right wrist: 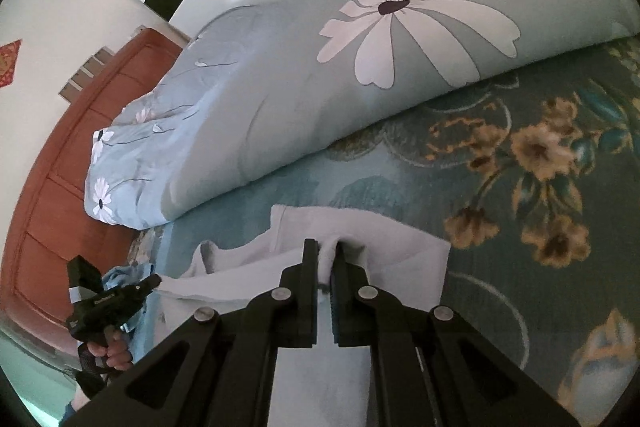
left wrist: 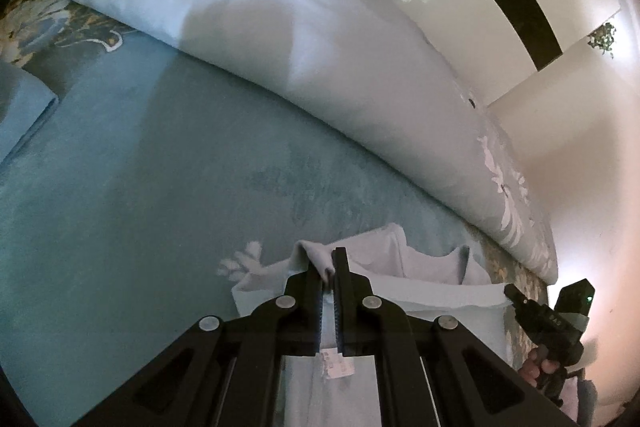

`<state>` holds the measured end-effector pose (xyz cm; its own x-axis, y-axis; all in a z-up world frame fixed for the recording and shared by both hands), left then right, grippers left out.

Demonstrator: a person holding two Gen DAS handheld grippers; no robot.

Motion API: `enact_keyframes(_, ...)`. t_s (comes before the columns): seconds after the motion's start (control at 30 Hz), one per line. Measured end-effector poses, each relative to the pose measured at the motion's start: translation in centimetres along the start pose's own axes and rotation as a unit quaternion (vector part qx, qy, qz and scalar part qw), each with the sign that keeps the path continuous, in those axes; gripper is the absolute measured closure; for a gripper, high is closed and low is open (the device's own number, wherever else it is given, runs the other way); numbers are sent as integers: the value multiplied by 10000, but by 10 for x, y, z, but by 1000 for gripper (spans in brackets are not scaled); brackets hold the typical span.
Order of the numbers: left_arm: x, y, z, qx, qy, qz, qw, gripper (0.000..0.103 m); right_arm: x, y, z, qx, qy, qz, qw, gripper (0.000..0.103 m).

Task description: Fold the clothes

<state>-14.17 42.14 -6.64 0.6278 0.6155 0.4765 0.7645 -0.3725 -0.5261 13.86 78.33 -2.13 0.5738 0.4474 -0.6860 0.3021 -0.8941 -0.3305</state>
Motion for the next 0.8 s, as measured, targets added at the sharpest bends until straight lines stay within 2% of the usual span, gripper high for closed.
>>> enact_keyframes(0.23, -4, -1, 5, 92, -78, -140, 9998, 98, -7, -8, 10, 39, 69, -27, 10000, 98)
enact_keyframes(0.3, -5, 0, 10, -27, -138, -169, 9998, 97, -7, -8, 16, -67, 198, -67, 9998, 96)
enact_keyframes(0.4, -7, 2, 10, -59, -38, -249, 9997, 97, -7, -6, 28, -301, 593, -327, 9973, 96)
enact_keyframes(0.5, -8, 2, 7, -55, 91, -374, 9992, 95, -3, -4, 33, -365, 701, -327, 9963, 96)
enact_keyframes(0.6, -8, -2, 1, 39, 333, -547, 9979, 84, -3, -6, 30, -314, 592, -242, 9975, 96)
enact_keyframes(0.63, -8, -4, -3, 106, 444, -619, 9970, 71, -4, -8, 27, -272, 509, -215, 9981, 96)
enact_keyframes(0.67, -10, -5, -8, 228, 595, -719, 9954, 56, -6, -11, 24, -201, 389, -150, 9989, 94)
enact_keyframes(0.7, -12, -6, -14, 396, 750, -852, 9927, 49, -7, -13, 19, -111, 245, -60, 9996, 78)
enact_keyframes(0.73, -14, -7, -21, 569, 887, -994, 9895, 36, -6, -16, 14, 22, 116, 68, 9999, 65)
enact_keyframes(0.77, -15, -7, -25, 624, 890, -1022, 9888, 30, -5, -19, 7, 182, -5, 221, 9996, 45)
enact_keyframes(0.8, -15, -6, -29, 594, 797, -968, 9903, 30, -3, -21, 2, 279, -89, 346, 9990, 43)
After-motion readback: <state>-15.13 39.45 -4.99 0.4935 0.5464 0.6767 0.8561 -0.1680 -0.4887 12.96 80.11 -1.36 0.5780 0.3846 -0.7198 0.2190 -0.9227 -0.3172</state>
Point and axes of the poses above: each gripper's, at about its wrist camera, not at the fingertips, and z roughly the way its jaws point, x to its right, y to its underside, the point moved 2 cm from there along z, roughly the way its jaws point, and after that the axes turned 13 degrees about z, right-handed, at the moved point
